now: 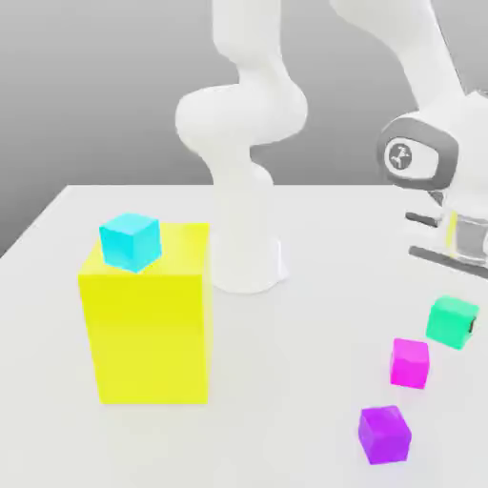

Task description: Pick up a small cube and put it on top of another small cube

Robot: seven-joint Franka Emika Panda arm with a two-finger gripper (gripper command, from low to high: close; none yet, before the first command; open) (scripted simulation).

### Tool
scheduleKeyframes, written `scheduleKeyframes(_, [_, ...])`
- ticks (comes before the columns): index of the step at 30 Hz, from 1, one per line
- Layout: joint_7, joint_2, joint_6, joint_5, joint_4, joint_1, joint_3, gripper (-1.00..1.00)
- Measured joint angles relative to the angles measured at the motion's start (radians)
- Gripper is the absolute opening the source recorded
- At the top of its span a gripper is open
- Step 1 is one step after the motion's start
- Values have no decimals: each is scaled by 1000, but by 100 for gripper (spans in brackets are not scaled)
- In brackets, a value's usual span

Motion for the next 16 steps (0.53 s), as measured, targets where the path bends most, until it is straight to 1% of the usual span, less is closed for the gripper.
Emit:
scheduleKeyframes(2, [-139, -33, 13, 49, -52, 19, -3, -100])
scheduleKeyframes(4, [-181, -17, 39, 65, -64, 25, -4, -100])
scheduleKeyframes(8, [-190, 54, 110, 64, -62, 22, 1, -100])
scheduleKeyframes(12, [-168, 141, 194, 33, -62, 25, -13, -100])
scheduleKeyframes(13, [-159, 162, 215, 21, -62, 27, -18, 100])
scheduleKeyframes(16, [-159, 162, 215, 21, -62, 27, -18, 100])
